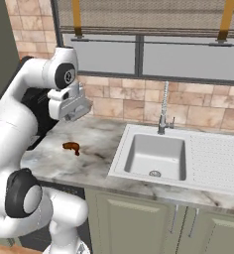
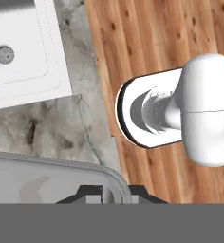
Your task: Retrieve the tupperware from the cabinet, then place the raw meat into the tupperware to avoid contamination.
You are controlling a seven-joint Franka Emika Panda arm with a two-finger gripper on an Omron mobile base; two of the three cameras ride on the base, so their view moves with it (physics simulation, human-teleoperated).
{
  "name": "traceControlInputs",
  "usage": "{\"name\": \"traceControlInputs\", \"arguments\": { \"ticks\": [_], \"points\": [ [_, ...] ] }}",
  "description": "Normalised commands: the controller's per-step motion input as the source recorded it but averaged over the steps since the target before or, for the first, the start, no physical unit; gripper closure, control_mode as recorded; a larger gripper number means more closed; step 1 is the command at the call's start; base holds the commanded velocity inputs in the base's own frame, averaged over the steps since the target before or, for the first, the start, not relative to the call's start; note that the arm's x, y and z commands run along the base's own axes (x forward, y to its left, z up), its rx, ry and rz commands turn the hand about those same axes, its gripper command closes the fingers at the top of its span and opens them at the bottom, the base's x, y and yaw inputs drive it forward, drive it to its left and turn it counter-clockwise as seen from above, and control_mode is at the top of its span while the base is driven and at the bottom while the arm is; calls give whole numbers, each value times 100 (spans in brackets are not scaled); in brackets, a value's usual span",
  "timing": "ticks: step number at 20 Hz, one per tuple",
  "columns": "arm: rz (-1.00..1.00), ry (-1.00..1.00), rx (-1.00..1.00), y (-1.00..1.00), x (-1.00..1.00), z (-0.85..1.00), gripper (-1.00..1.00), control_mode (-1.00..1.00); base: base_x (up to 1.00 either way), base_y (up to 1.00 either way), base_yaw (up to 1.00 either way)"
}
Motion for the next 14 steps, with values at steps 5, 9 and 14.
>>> {"name": "traceControlInputs", "arguments": {
  "ticks": [5,9,14],
  "points": [
    [5,11,-1,-51,50,-54,100,-100,0,0,0],
    [6,12,-2,-37,36,-61,100,-100,0,0,0],
    [10,7,-6,-7,41,-73,100,-100,0,0,0]
  ]
}}
